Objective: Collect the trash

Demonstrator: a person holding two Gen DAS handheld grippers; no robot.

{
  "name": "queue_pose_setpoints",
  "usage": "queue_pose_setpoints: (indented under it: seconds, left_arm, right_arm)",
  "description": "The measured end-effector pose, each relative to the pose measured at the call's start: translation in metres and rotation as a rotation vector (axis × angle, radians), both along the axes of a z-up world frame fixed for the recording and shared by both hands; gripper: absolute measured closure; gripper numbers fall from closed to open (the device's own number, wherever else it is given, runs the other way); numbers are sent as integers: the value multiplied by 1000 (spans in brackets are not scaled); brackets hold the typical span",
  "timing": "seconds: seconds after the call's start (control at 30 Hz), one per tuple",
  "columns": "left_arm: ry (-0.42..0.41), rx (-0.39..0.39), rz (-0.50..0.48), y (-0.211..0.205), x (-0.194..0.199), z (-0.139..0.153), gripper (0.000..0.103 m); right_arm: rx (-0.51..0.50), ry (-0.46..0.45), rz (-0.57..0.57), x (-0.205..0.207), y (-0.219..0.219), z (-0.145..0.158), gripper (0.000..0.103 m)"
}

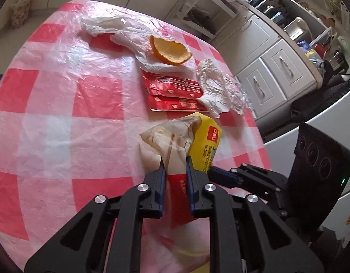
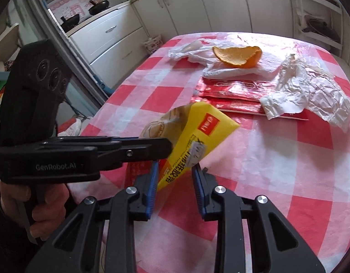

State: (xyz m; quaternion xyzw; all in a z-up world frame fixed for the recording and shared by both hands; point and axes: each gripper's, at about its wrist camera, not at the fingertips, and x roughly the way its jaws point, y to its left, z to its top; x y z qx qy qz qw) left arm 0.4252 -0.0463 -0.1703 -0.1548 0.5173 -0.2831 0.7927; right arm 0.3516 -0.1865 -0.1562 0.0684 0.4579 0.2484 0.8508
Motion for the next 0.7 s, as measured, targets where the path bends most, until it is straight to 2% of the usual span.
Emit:
queue_pose_setpoints:
  seconds: [0.17,0.23,0.33,0.4,0.47,0.63,0.7]
  left_arm:
    - [-45,53,26,2,-4,9,94]
    - [-66,77,86,14,-4,18,95]
    - [-117,113,179,38,-7,37,95]
    - [-156,133,238,53,-15,50,96]
    - [-171,137,269,65,-22,56,96]
    - [-156,128,284,83,-26,57,95]
    - [-149,113,290,88,-27,56,95]
  right_arm:
    - [-13,-15,37,-7,5,4,74]
    - [4,-20,16,-6,0,9,59]
    - [-4,-28,-28,-3,-10,13,55]
    - [-46,-45,-70,2,-16,16,54]
    - [-66,-51,-91,8,-18,17,53]
    - [-133,-101,-85,24,0,23,37]
    - [-166,-130,-69,34,15,25,34]
